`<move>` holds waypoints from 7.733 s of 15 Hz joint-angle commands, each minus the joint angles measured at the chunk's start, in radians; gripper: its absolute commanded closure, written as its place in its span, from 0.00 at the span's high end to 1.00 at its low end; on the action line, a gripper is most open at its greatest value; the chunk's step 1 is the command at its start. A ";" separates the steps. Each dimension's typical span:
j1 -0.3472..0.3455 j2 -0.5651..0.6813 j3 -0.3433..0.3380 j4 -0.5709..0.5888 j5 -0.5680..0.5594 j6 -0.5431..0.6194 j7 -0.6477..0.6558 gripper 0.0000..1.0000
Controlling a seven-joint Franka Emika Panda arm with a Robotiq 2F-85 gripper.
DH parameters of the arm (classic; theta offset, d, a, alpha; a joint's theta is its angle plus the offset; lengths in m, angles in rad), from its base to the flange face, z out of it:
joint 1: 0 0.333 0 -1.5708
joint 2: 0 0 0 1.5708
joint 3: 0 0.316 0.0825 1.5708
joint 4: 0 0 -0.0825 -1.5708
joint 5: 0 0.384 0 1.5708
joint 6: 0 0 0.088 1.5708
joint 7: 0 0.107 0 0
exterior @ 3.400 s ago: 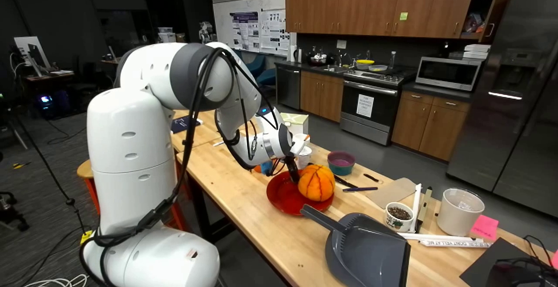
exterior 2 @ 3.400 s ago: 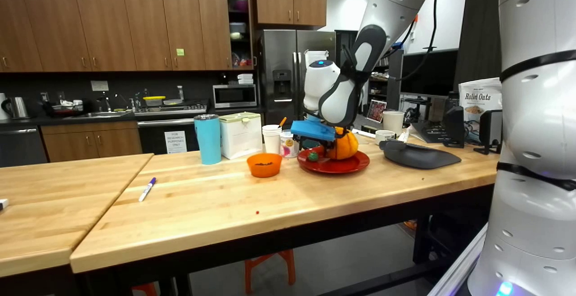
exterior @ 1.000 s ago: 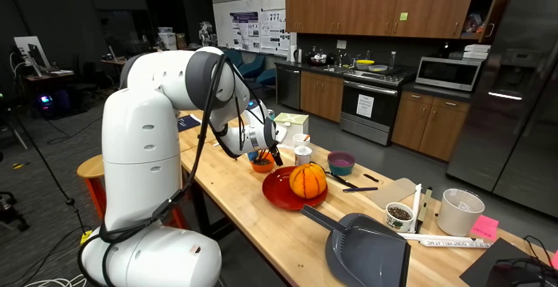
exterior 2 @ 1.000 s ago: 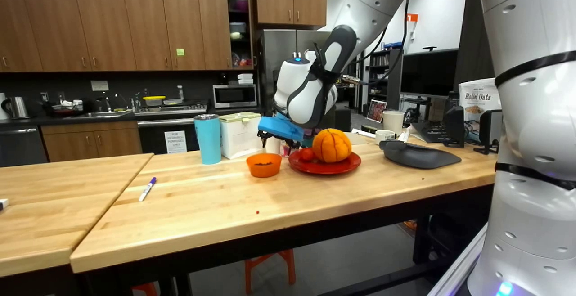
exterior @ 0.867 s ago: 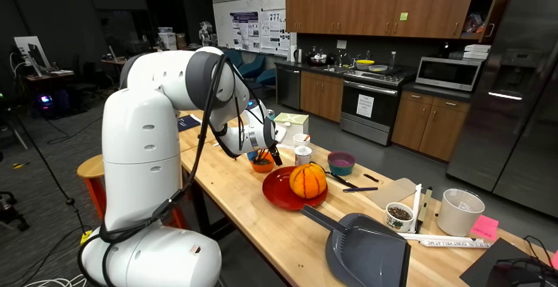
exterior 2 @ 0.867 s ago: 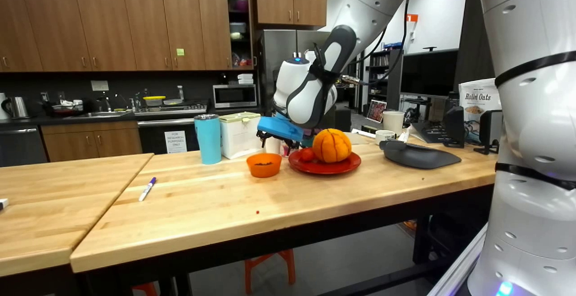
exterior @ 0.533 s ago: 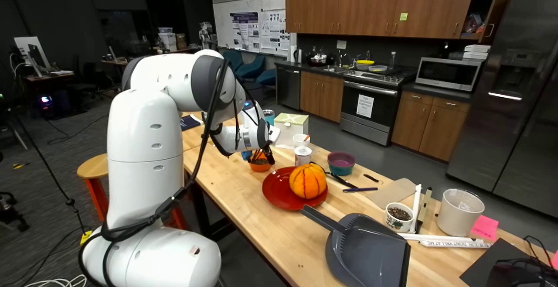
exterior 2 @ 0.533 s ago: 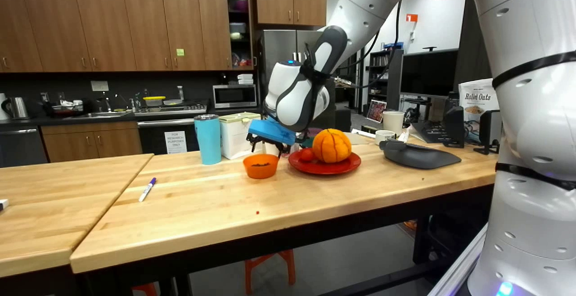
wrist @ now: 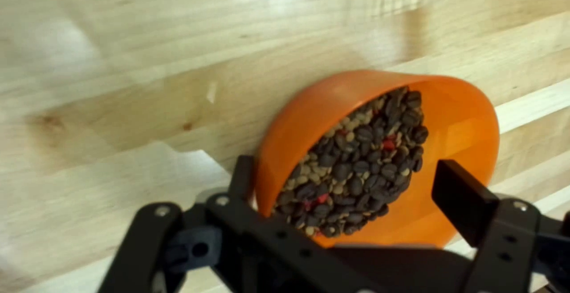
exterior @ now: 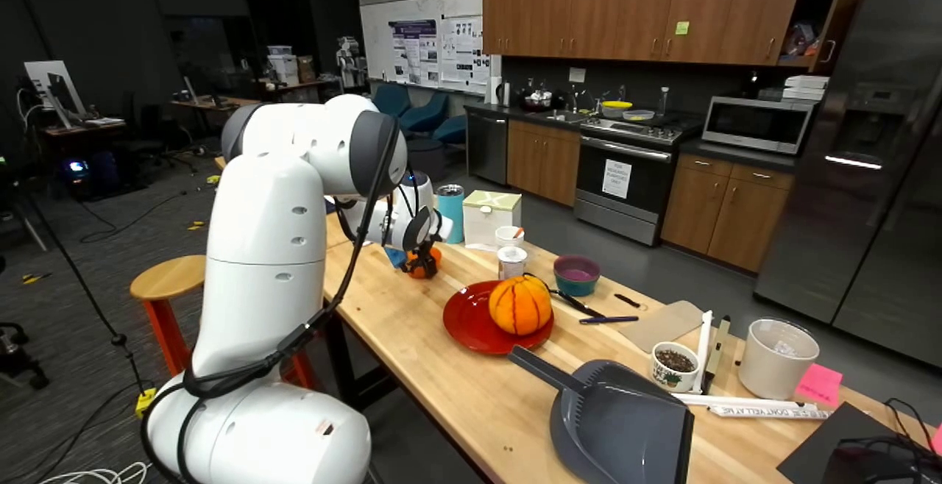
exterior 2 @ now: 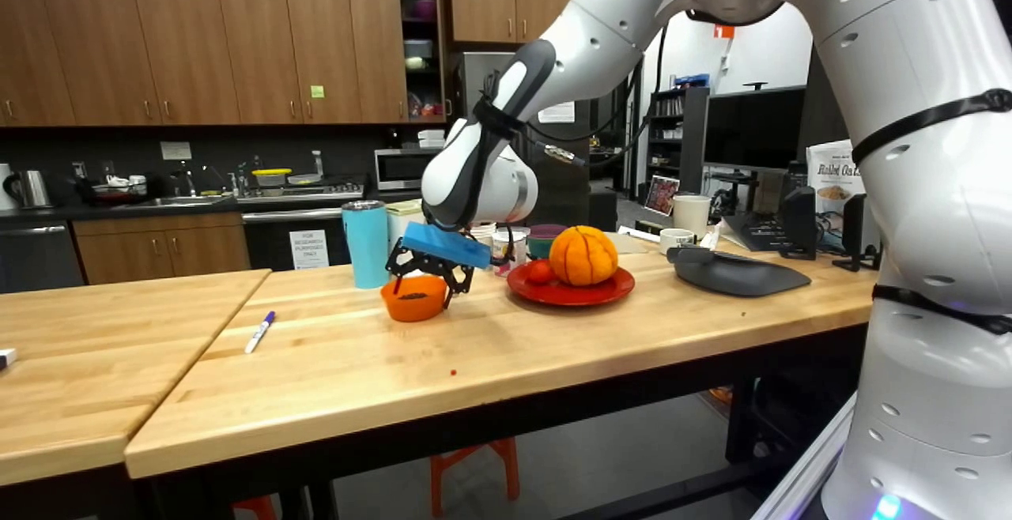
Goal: Push the orange bowl to the left
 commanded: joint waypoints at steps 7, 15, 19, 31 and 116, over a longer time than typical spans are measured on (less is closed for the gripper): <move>0.068 0.054 -0.081 0.144 0.019 -0.069 -0.134 1.00; 0.100 0.093 -0.068 0.211 0.031 -0.126 -0.233 1.00; 0.109 0.106 -0.068 0.231 0.025 -0.151 -0.264 1.00; 0.136 0.114 -0.097 0.241 0.003 -0.166 -0.281 1.00; -0.036 -0.127 -0.181 -0.087 -1.332 -0.399 1.313 1.00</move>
